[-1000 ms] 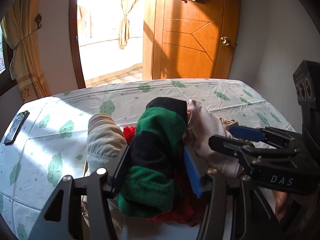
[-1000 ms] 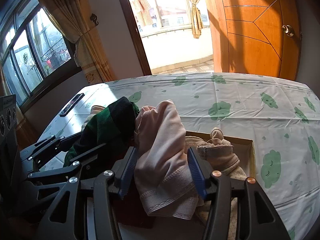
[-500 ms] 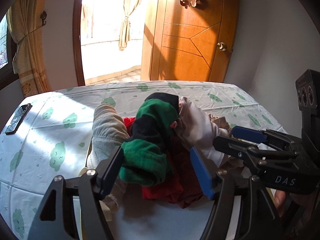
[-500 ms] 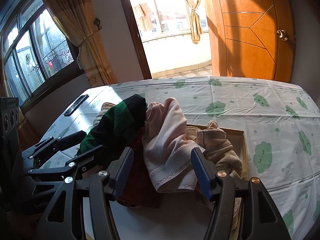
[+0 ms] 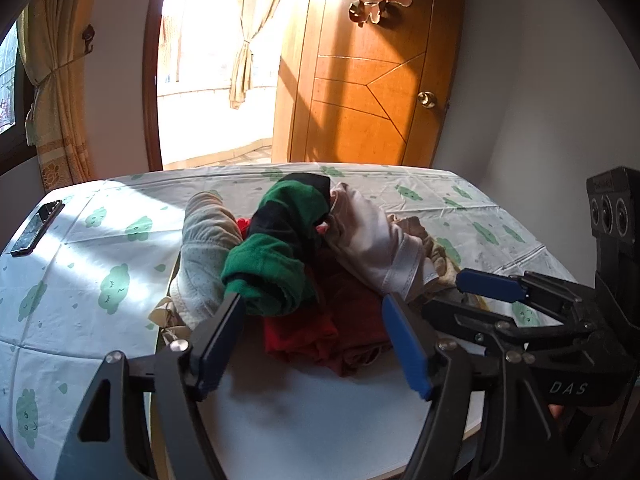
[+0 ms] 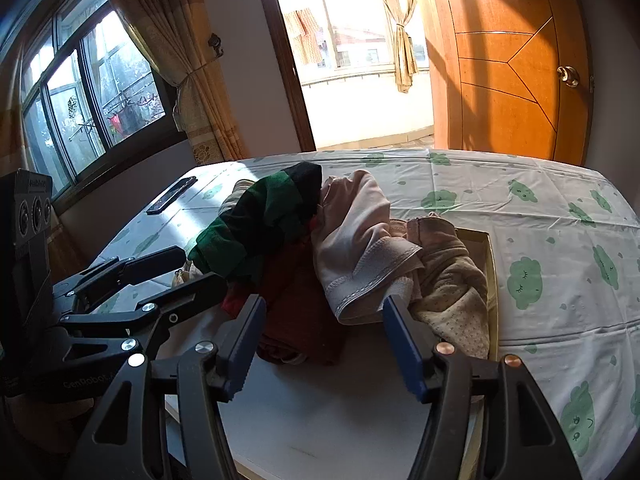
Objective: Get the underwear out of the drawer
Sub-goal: 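Open both tools and pull them back from the tray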
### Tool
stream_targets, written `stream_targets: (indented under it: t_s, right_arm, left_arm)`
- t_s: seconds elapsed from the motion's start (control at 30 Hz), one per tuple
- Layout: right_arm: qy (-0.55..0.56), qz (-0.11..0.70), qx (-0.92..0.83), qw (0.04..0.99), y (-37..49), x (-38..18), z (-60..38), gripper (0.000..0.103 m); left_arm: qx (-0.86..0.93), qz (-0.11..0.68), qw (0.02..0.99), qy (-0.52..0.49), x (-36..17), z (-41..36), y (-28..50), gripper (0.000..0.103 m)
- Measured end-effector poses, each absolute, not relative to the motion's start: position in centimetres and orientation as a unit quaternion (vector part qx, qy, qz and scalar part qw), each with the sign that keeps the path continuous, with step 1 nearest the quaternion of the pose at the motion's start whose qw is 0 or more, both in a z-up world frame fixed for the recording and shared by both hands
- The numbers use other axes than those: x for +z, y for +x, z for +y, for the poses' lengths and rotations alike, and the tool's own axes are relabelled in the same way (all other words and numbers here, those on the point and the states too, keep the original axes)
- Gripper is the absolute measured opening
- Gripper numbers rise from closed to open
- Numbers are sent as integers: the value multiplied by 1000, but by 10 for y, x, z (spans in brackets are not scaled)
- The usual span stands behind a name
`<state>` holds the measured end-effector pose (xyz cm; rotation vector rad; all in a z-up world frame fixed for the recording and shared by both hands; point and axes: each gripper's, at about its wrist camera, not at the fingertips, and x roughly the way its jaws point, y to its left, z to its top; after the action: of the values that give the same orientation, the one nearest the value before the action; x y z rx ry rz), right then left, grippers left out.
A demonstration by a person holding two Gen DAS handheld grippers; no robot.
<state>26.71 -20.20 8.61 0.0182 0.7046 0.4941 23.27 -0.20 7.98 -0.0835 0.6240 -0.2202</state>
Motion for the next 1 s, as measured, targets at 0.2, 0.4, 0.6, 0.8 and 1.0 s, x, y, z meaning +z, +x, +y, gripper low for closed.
stream_targets:
  t_s: [0.2, 0.4, 0.6, 0.8, 1.0]
  right_arm:
    - [4, 326, 254, 911, 238, 88, -207, 68]
    - [2, 307, 265, 914, 213, 92, -212, 69]
    - [-1, 300, 269, 915, 197, 92, -215, 69]
    - [-11, 294, 278, 914, 176, 88, -215, 70]
    - [-13, 301, 291, 908, 155, 76, -218, 71]
  left_arm:
    - [-120, 300, 945, -41, 80, -11, 212, 73]
    - [-128, 292, 947, -48, 81, -15, 193, 73]
    - [-131, 288, 948, -40, 80, -19, 177, 73]
    - [-137, 284, 949, -29, 75, -21, 154, 76]
    - [-140, 290, 946, -24, 64, -20, 137, 77]
